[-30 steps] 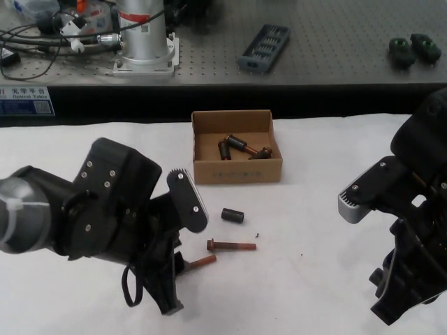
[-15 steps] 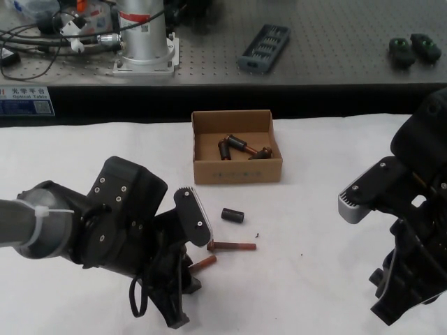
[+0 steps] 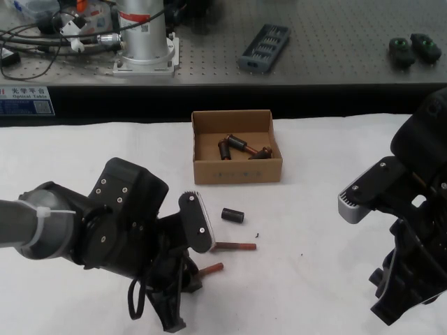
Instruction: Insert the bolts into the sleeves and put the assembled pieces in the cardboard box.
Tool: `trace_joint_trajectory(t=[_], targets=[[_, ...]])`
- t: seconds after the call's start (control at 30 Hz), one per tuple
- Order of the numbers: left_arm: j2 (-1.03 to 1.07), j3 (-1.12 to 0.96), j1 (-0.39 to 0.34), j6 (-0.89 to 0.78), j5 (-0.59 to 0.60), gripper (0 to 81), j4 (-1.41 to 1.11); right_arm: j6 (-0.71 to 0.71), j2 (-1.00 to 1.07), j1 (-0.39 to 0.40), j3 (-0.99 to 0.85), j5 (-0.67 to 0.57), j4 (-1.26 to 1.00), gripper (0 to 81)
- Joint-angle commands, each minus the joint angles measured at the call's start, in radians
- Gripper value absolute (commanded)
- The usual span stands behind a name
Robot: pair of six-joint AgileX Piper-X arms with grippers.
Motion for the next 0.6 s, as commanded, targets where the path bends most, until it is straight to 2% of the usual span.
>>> trace_joint_trajectory(t=[0.0,0.1,0.23,0.57], targets=[[0.024,-0.001,0.0,0.116,-0.029,0.6,0.002,-0.007,-0.015,-0.007,-0.003,-0.017,-0.001,2.8],[0.024,-0.001,0.0,0.294,-0.029,0.6,0.002,-0.066,-0.015,-0.007,-0.003,-0.017,-0.001,2.8],[0.024,-0.001,0.0,0.615,-0.029,0.6,0.002,-0.165,-0.015,-0.007,-0.003,-0.017,-0.006,2.8],[0.024,-0.001,0.0,1.421,-0.029,0.6,0.016,-0.172,-0.015,-0.007,-0.003,-0.024,-0.092,2.8]])
